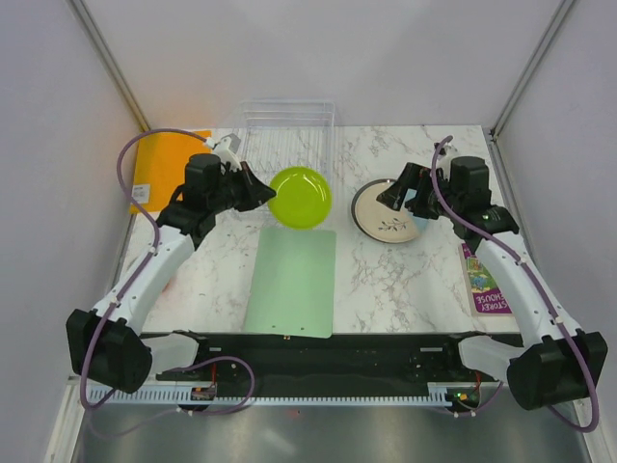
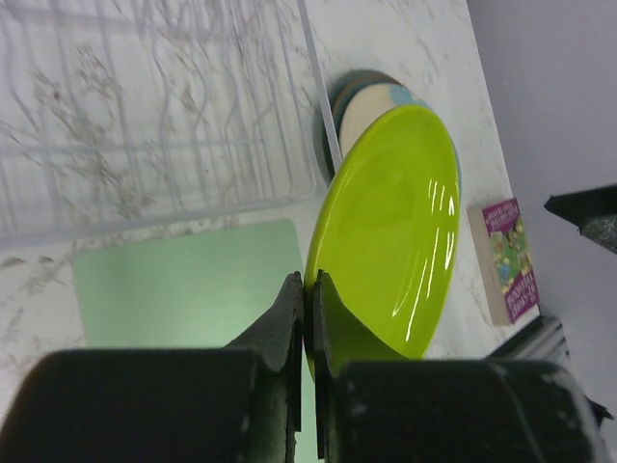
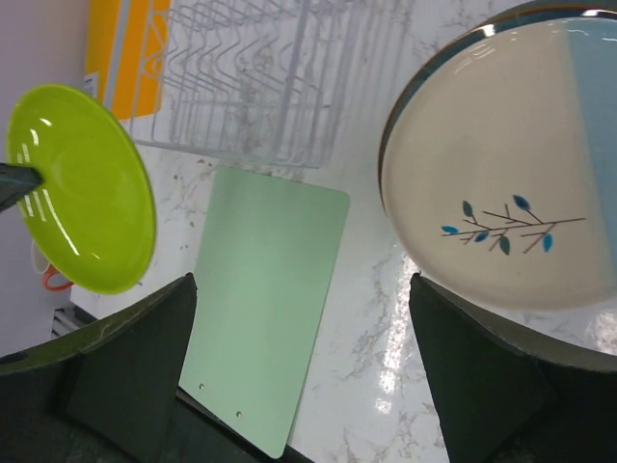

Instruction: Unload the plates from the dish rack

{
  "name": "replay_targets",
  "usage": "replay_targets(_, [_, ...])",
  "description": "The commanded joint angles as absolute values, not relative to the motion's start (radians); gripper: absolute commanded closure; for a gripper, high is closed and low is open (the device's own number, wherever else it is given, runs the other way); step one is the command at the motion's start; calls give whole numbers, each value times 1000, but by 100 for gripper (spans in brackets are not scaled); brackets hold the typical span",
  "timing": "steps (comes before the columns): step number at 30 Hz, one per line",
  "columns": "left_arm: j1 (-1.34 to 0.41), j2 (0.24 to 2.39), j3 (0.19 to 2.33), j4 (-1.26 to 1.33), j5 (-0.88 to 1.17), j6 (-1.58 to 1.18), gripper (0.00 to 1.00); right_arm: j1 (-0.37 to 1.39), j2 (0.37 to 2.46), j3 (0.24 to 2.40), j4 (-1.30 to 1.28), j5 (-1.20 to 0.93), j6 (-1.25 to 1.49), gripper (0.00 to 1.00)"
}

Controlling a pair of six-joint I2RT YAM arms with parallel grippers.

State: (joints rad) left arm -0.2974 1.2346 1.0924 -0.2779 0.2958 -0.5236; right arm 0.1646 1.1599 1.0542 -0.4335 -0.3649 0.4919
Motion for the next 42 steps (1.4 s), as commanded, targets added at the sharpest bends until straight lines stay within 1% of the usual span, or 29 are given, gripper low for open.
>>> replay_targets(1, [-333, 1207, 1068, -121, 414, -644, 98, 212, 1137, 1043, -325, -413, 554, 2])
replay_targets(16, [-436, 1259, 1051, -60, 394, -675, 98, 397, 1239, 1051, -230, -373, 601, 2])
replay_targets(18, [-448, 1261, 1049, -52, 388, -678, 98, 419, 1253, 1054, -219, -370, 601, 4])
replay_targets(20, [-453, 1267, 1049, -48, 387, -681, 98, 436, 1272, 1057, -215, -364, 600, 23])
replay_targets(21, [-457, 1269, 1048, -48, 388, -681, 98, 440, 1275, 1057, -210, -361, 600, 31])
replay_targets(22, [-460, 1266, 1046, -46, 387, -681, 98, 440, 1284, 1058, -210, -364, 598, 44])
replay_targets(23, [-460, 1266, 1045, -43, 387, -681, 98, 442, 1287, 1058, -204, -365, 595, 54])
replay_targets(24, [-463, 1264, 1039, -43, 385, -681, 98, 440, 1290, 1061, -206, -364, 594, 71])
replay_targets(25, [-463, 1262, 1035, -41, 384, -681, 98, 442, 1292, 1063, -207, -345, 592, 99])
replay_targets(29, [-465, 1249, 1003, -35, 377, -664, 98, 442, 1281, 1088, -251, -276, 572, 100])
replay_targets(30, [-465, 1244, 996, -37, 373, -657, 84, 440, 1276, 1095, -268, -255, 551, 100])
replay_targets(31, [-463, 1243, 989, -40, 370, -644, 78, 440, 1266, 1112, -287, -229, 542, 100])
replay_targets(32, [-465, 1238, 983, -43, 364, -640, 74, 440, 1259, 1120, -320, -177, 532, 100])
replay_targets(33, [-463, 1229, 970, -46, 350, -634, 54, 436, 1253, 1127, -336, -158, 511, 100])
replay_targets(34, [-463, 1226, 965, -58, 342, -618, 44, 433, 1243, 1140, -354, -131, 505, 100])
replay_targets(35, [-463, 1218, 956, -67, 312, -611, 38, 422, 1238, 1146, -386, -86, 499, 100])
replay_targets(36, [-463, 1209, 951, -78, 295, -601, 29, 411, 1233, 1147, -400, -68, 491, 100])
replay_targets(39, [-463, 1190, 943, -130, 220, -560, 22, 355, 1218, 1143, -440, -41, 468, 100])
replay_targets(42, [-463, 1157, 930, -161, 176, -528, 21, 282, 1221, 1129, -469, -41, 446, 100])
